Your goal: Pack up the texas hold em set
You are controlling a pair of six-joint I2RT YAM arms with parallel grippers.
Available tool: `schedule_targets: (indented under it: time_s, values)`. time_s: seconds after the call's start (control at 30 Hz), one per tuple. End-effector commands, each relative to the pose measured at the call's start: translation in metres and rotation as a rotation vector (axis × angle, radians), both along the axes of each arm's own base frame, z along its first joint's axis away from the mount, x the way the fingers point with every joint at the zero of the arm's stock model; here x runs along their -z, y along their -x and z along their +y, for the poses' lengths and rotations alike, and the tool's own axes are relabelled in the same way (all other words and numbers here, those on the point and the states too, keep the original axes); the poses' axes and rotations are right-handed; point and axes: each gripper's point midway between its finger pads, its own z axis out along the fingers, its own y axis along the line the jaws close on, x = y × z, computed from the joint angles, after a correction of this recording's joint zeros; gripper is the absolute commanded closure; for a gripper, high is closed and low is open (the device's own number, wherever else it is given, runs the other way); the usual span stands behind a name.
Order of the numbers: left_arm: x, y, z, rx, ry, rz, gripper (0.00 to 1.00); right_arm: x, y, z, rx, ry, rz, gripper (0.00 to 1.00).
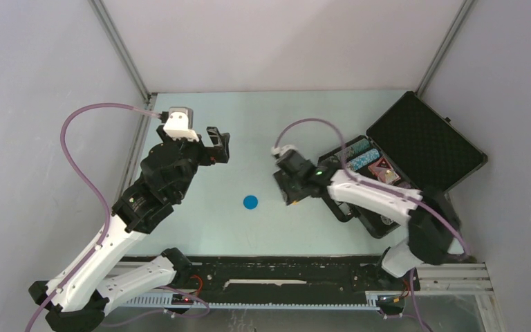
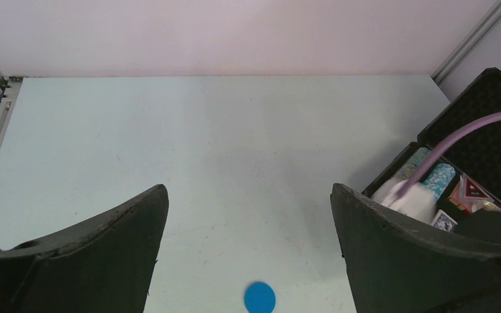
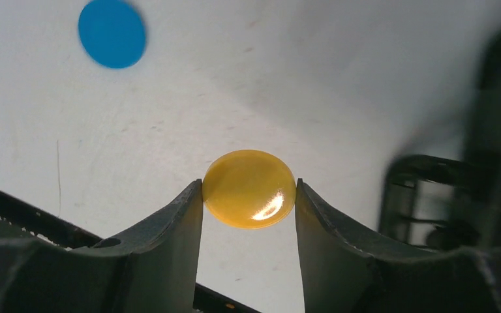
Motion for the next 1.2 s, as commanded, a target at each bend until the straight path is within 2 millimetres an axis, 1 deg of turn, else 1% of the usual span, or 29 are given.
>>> schedule_targets:
  time_s: [0.0, 0.07, 0.2, 0.27, 0.33, 0.4, 0.53, 0.77, 1.0, 1.17]
  values:
    - [-0.004, 0.0, -0.001, 0.007, 0.039, -0.018, 0.0, -0.029, -0.025, -0.08, 0.173, 0.012, -0.084, 0.58]
    - [-0.004, 0.001, -0.001, 0.009, 0.041, -0.02, 0.0, -0.03, -0.03, -0.116, 0.261, 0.011, -0.082, 0.58]
    - [-0.003, 0.0, -0.003, 0.013, 0.042, -0.017, 0.0, -0.028, -0.038, -0.175, 0.434, 0.013, -0.053, 0.58]
    - [-0.003, 0.0, -0.003, 0.013, 0.043, -0.016, 0.0, -0.026, -0.042, -0.199, 0.507, 0.034, -0.039, 0.59]
    - [-0.002, 0.0, -0.003, 0.013, 0.04, -0.013, 0.0, -0.024, -0.046, -0.214, 0.548, 0.043, -0.031, 0.58]
    - [-0.001, -0.001, -0.004, 0.013, 0.039, -0.011, 0.0, -0.022, -0.049, -0.222, 0.567, 0.036, -0.02, 0.58]
    - [-0.001, -0.001, -0.004, 0.012, 0.037, -0.009, 0.0, -0.017, -0.055, -0.228, 0.577, 0.032, -0.008, 0.58]
    - [-0.002, 0.0, -0.003, 0.012, 0.039, -0.012, 0.0, -0.013, -0.071, -0.223, 0.574, 0.01, -0.006, 0.58]
    - [-0.002, -0.001, -0.002, 0.008, 0.036, -0.014, 0.0, -0.004, -0.082, -0.227, 0.576, 0.047, 0.004, 0.58]
    - [0.0, -0.002, -0.003, 0.008, 0.032, -0.01, 0.0, 0.001, -0.086, -0.229, 0.585, 0.047, 0.011, 0.57]
